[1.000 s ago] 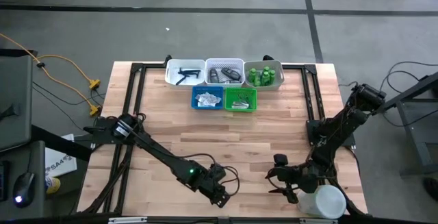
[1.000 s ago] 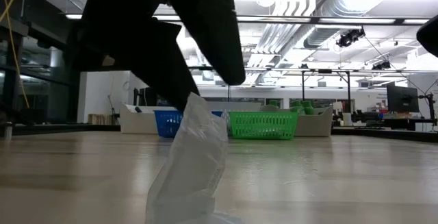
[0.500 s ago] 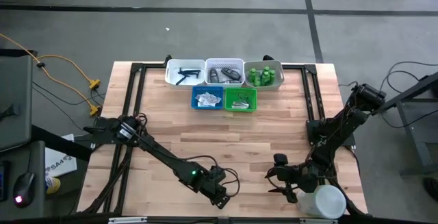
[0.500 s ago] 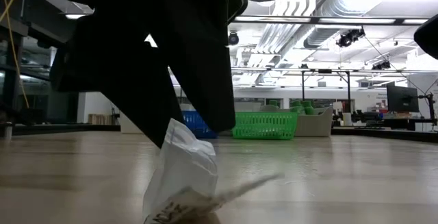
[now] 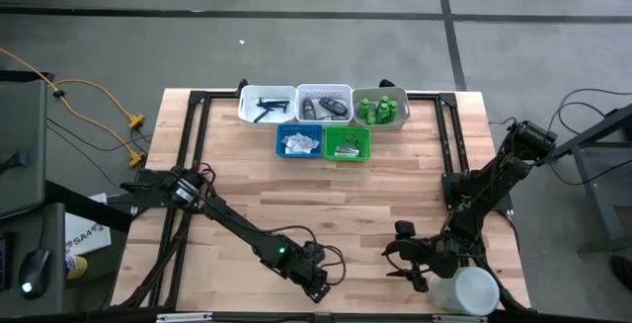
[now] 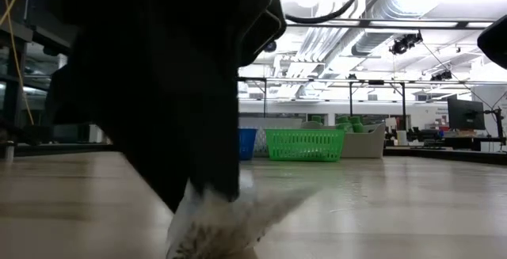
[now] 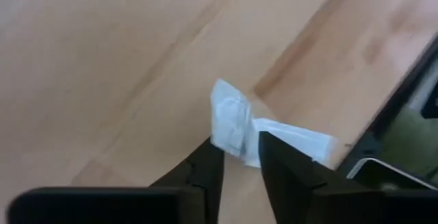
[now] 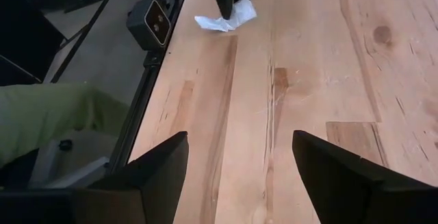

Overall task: Pick & Place Travel size toiletries
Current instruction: Put the white bandage pad into the blue basket

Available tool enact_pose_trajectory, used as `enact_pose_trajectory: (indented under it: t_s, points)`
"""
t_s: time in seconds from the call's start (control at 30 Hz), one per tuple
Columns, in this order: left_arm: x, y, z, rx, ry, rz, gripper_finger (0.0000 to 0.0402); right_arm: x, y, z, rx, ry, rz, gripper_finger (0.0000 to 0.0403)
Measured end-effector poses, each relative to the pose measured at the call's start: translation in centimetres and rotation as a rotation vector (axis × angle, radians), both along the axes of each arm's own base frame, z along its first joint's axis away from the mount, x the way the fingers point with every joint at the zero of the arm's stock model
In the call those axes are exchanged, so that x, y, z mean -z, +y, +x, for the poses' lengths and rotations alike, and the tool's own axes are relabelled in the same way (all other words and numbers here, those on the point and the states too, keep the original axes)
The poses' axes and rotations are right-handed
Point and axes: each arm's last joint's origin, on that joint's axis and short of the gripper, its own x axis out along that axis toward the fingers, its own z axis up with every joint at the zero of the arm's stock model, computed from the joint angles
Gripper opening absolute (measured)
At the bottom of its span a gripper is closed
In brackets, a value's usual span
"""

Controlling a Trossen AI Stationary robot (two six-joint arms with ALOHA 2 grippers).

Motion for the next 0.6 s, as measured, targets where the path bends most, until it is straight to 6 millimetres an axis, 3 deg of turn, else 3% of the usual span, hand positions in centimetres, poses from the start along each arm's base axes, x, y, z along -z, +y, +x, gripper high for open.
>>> enact_pose_trajectory:
  t_s: [0.23, 0.47, 0.6]
  points:
    - [-0.1, 0.1, 0.1, 0.033, -0.038, 0.056, 0.0009, 0.0, 0.0, 0.0, 0.000, -0.004, 0.005, 0.0256]
    - [-0.2, 0.6, -0.2, 0.086, -0.057, 0.190, 0.0003, -0.1, 0.0, 0.0, 0.013, 0.002, 0.023, 0.0256]
    - [-2.3, 2.3, -1.2, 0.037, -0.044, 0.362, 0.0002, -0.1, 0.0, 0.1, 0.046, -0.006, 0.035, 0.0256]
